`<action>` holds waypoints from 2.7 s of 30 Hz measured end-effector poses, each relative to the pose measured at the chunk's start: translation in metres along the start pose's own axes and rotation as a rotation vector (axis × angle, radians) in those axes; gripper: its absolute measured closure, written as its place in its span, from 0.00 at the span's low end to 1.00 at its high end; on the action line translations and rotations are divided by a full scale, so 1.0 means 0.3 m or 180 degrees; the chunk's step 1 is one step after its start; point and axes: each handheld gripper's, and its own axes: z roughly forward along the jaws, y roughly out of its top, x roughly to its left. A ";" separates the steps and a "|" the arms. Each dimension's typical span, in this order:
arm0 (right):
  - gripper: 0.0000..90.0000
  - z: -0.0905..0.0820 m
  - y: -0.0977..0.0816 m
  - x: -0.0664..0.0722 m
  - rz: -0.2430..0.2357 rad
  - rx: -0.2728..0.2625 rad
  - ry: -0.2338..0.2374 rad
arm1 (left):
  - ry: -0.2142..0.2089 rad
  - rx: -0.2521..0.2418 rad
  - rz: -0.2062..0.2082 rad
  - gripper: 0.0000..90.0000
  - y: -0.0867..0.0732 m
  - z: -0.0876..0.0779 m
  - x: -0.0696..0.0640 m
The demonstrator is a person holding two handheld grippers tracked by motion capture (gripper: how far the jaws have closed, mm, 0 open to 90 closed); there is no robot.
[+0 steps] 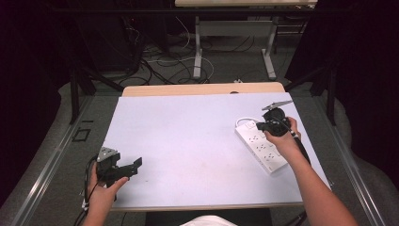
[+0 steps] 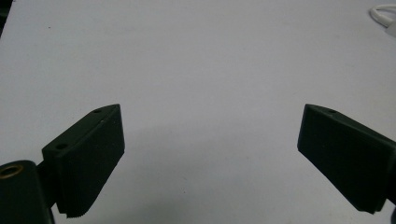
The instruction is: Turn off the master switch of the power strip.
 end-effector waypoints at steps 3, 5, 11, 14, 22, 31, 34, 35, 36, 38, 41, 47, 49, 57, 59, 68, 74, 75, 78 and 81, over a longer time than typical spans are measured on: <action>1.00 0.015 0.003 -0.003 0.0023 0.0037 -0.0027 | -0.0004 -0.0004 -0.0001 0.08 0.000 0.000 0.000; 1.00 0.025 0.004 -0.007 0.0032 0.0059 -0.0033 | -0.0004 0.0000 -0.0001 0.08 0.000 0.000 0.001; 1.00 0.048 0.015 -0.023 0.0061 0.0070 -0.0046 | -0.0004 0.0018 0.0006 0.08 0.000 0.001 0.001; 1.00 0.059 0.021 -0.028 0.0067 0.0081 -0.0072 | -0.0007 0.0017 0.0003 0.08 0.000 0.003 0.000; 1.00 0.097 0.033 -0.036 0.0097 0.0114 -0.0104 | -0.0004 0.0016 0.0008 0.08 -0.001 0.004 0.000; 1.00 0.139 0.039 -0.041 0.0137 0.0128 -0.0143 | -0.0006 0.0026 0.0007 0.08 -0.001 0.006 0.001; 1.00 0.153 0.038 -0.041 0.0152 0.0129 -0.0143 | -0.0005 0.0023 0.0019 0.08 -0.002 0.007 0.001; 1.00 0.158 0.039 -0.040 0.0173 0.0127 -0.0150 | -0.0005 0.0024 0.0021 0.08 -0.002 0.007 0.000; 1.00 0.162 0.038 -0.040 0.0176 0.0129 -0.0152 | -0.0004 0.0023 0.0022 0.08 -0.002 0.007 0.000; 1.00 0.170 0.039 -0.040 0.0154 0.0119 -0.0171 | -0.0003 0.0023 0.0020 0.08 -0.002 0.007 0.001; 1.00 0.182 0.041 -0.037 0.0199 0.0103 -0.0174 | -0.0001 0.0033 0.0022 0.08 -0.001 0.006 0.001; 1.00 0.207 0.046 -0.040 0.0241 0.0095 -0.0195 | 0.0006 0.0024 0.0024 0.08 -0.002 0.008 0.000; 1.00 0.217 0.044 -0.042 0.0230 0.0105 -0.0227 | 0.0004 0.0024 0.0026 0.08 -0.003 0.009 0.000; 1.00 0.251 0.036 -0.043 0.0260 0.0157 -0.0240 | 0.0007 0.0023 0.0020 0.08 -0.003 0.010 0.000; 1.00 0.257 0.034 -0.041 0.0272 0.0171 -0.0252 | 0.0008 0.0026 0.0029 0.08 -0.003 0.009 0.000; 1.00 0.273 0.029 -0.047 0.0332 0.0155 -0.0253 | 0.0013 0.0023 0.0029 0.08 -0.003 0.008 0.000; 1.00 0.274 0.029 -0.049 0.0394 0.0178 -0.0225 | 0.0011 0.0025 0.0040 0.08 -0.002 0.006 -0.001; 1.00 0.275 0.029 -0.049 0.0392 0.0180 -0.0225 | 0.0012 0.0023 0.0043 0.08 -0.002 0.006 -0.001; 1.00 0.280 0.028 -0.041 0.0301 0.0193 -0.0290 | 0.0013 0.0014 0.0042 0.08 -0.002 0.005 -0.001; 1.00 0.285 0.029 -0.019 0.0138 0.0216 -0.0410 | 0.0004 0.0020 0.0036 0.08 -0.001 0.003 0.000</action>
